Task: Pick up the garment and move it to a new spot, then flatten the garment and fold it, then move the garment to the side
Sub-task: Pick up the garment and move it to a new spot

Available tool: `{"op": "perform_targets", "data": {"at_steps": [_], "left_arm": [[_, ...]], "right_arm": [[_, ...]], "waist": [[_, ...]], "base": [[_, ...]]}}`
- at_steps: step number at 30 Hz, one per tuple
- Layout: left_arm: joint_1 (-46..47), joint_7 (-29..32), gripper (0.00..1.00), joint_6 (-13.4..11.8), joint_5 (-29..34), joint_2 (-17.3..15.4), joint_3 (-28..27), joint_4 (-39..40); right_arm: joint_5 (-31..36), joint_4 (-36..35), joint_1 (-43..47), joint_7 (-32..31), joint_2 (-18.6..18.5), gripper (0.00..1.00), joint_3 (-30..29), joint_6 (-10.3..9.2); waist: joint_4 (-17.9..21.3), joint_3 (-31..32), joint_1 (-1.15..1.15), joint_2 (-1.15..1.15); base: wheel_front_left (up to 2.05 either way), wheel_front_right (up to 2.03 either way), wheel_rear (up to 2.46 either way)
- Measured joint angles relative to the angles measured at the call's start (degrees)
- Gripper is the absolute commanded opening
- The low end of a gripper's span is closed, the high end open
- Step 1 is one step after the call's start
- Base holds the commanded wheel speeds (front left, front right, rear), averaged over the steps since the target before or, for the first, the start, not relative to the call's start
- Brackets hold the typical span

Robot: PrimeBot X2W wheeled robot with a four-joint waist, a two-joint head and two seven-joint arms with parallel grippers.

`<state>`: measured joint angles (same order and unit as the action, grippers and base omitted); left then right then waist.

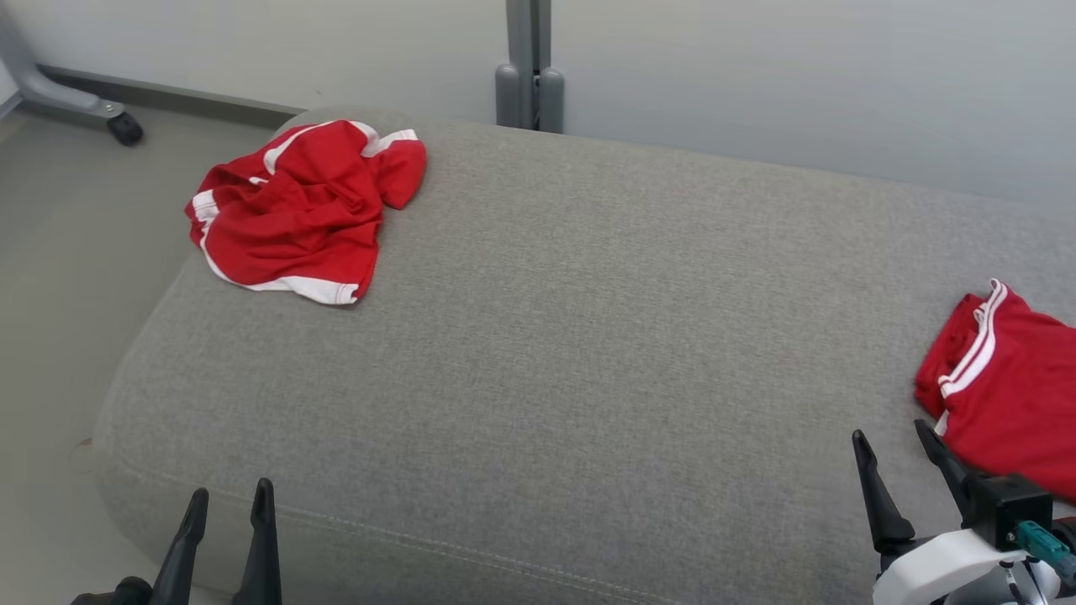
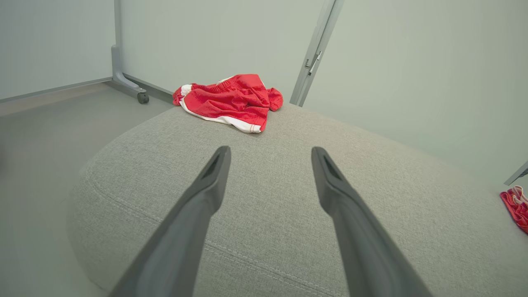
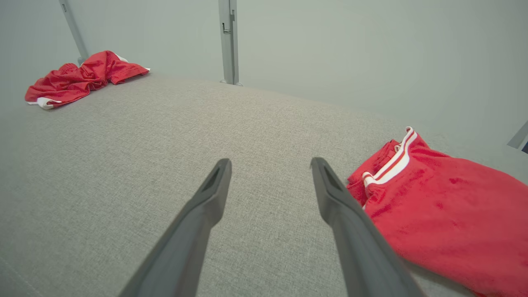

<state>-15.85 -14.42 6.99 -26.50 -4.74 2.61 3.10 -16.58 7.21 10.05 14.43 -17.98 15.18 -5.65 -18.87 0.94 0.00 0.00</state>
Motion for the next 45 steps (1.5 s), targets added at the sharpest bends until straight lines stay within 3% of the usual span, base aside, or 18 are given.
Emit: {"op": "perform_targets", "data": {"at_steps": [7, 25, 32, 45], "left_arm": [[-0.64, 0.0, 1.0, 0.0, -0.02, -0.01, -1.65, 0.76], [1.26, 0.0, 1.0, 0.05, -1.7, 0.09, -3.07, 1.8], [8.1, 0.63, 1.0, 0.07, -4.07, -1.81, -4.35, 1.22], [27.89, 10.15, 1.0, -0.1, -9.62, -6.67, -8.29, -6.05]], "right_arm": [[0.02, -0.29, 0.08, 0.0, 0.91, 1.0, 1.18, 0.0], [1.66, -4.33, -0.36, -0.6, -0.57, 1.0, 0.19, -0.51], [3.75, -7.98, -3.97, -3.1, -3.31, 1.0, 0.62, -0.13], [6.49, -16.57, -10.95, -7.5, -6.54, 1.0, 0.53, 0.62]], "waist": [[-3.09, 0.38, 0.0, 0.0], [-2.61, -3.81, 0.0, 0.0], [-2.26, -8.33, 0.0, 0.0], [-0.45, -18.33, 0.0, 0.0]], "base": [[0.0, 0.0, 0.0], [0.0, 0.0, 0.0], [0.0, 0.0, 0.0], [0.0, 0.0, 0.0]]}}
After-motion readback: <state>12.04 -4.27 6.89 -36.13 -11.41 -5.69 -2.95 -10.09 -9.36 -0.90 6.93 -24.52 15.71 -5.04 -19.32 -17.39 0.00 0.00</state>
